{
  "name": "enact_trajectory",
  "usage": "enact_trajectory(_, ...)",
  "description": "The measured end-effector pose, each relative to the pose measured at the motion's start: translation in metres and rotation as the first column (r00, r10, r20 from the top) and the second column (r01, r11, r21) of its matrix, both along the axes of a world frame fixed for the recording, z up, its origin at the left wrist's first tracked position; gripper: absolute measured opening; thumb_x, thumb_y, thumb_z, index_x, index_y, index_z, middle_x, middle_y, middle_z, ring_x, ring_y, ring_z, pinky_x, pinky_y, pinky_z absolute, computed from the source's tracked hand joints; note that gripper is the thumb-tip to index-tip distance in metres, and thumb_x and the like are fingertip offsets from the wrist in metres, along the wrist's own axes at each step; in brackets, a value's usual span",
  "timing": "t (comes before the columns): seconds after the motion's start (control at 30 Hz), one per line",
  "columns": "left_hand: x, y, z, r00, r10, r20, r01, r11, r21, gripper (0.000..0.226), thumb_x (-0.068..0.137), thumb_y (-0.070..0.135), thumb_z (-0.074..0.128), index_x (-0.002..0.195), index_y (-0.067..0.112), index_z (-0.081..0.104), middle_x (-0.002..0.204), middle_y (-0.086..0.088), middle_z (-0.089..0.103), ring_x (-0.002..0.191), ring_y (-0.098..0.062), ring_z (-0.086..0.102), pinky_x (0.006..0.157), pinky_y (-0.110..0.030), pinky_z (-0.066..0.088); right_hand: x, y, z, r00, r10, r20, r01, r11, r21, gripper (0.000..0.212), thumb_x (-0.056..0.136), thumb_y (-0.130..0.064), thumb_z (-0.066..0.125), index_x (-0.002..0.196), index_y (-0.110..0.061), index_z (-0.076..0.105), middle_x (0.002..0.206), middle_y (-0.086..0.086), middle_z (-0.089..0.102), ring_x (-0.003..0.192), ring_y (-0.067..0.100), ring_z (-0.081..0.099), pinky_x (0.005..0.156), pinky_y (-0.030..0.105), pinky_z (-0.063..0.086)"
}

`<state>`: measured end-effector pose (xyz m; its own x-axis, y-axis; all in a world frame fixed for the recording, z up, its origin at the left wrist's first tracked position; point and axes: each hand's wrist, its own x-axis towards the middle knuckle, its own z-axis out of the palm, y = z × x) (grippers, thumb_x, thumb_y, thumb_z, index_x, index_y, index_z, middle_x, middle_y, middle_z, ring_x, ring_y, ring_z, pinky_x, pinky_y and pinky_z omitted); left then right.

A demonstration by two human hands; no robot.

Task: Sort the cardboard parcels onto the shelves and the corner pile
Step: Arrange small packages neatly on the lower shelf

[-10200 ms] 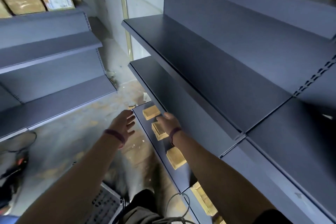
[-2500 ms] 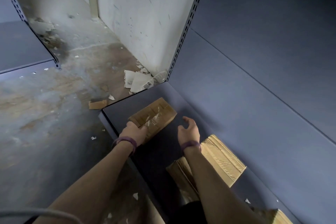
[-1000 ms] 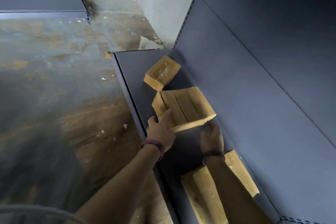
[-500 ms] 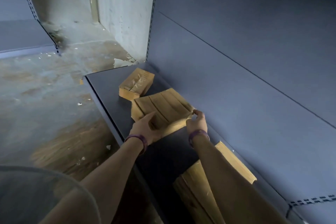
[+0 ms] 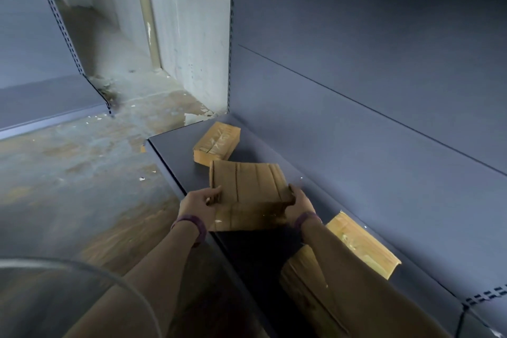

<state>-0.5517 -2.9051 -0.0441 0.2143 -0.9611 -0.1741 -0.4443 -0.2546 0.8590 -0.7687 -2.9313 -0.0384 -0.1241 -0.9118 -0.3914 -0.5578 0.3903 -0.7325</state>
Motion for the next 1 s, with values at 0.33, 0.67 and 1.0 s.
enact_trajectory(0.33, -0.016, -0.009, 0.039, 0.894, 0.33, -0.303, -0.375, 0.921, -0.102, 0.052, 0.091, 0.015, 0.068, 0.14, 0.014, 0.051, 0.12, 0.002, 0.06, 0.116, -0.021, 0.059, 0.094, -0.03, 0.048, 0.009, 0.01, 0.025, 0.978, -0.208, 0.0, 0.203, 0.956, -0.212, 0.023, 0.09, -0.019, 0.068, 0.112, -0.011, 0.066, 0.095, 0.003, 0.063, 0.092, 0.025, 0.061, 0.085, 0.036, 0.051)
enact_trajectory(0.67, -0.102, 0.017, 0.055, 1.0, -0.005, -0.023, -0.001, 0.97, -0.243, 0.082, 0.095, 0.025, 0.063, 0.154, 0.044, 0.009, 0.153, -0.005, 0.01, 0.14, -0.033, 0.016, 0.109, -0.05, 0.035, 0.025, 0.031, 0.072, 0.961, -0.256, -0.107, 0.205, 0.916, -0.346, 0.034, 0.092, -0.035, 0.066, 0.12, -0.017, 0.062, 0.111, 0.01, 0.069, 0.106, 0.033, 0.063, 0.092, 0.044, 0.053)
enact_trajectory(1.0, -0.105, 0.016, 0.065, 0.989, -0.099, 0.109, 0.121, 0.967, -0.223, 0.084, 0.088, 0.001, 0.053, 0.133, 0.06, 0.014, 0.148, 0.016, -0.017, 0.146, -0.037, 0.009, 0.11, -0.05, 0.038, 0.028, 0.053, 0.087, 0.986, -0.149, -0.073, 0.103, 0.893, -0.438, 0.045, 0.091, -0.024, 0.066, 0.133, -0.036, 0.054, 0.11, 0.004, 0.071, 0.108, 0.026, 0.063, 0.091, 0.03, 0.047)
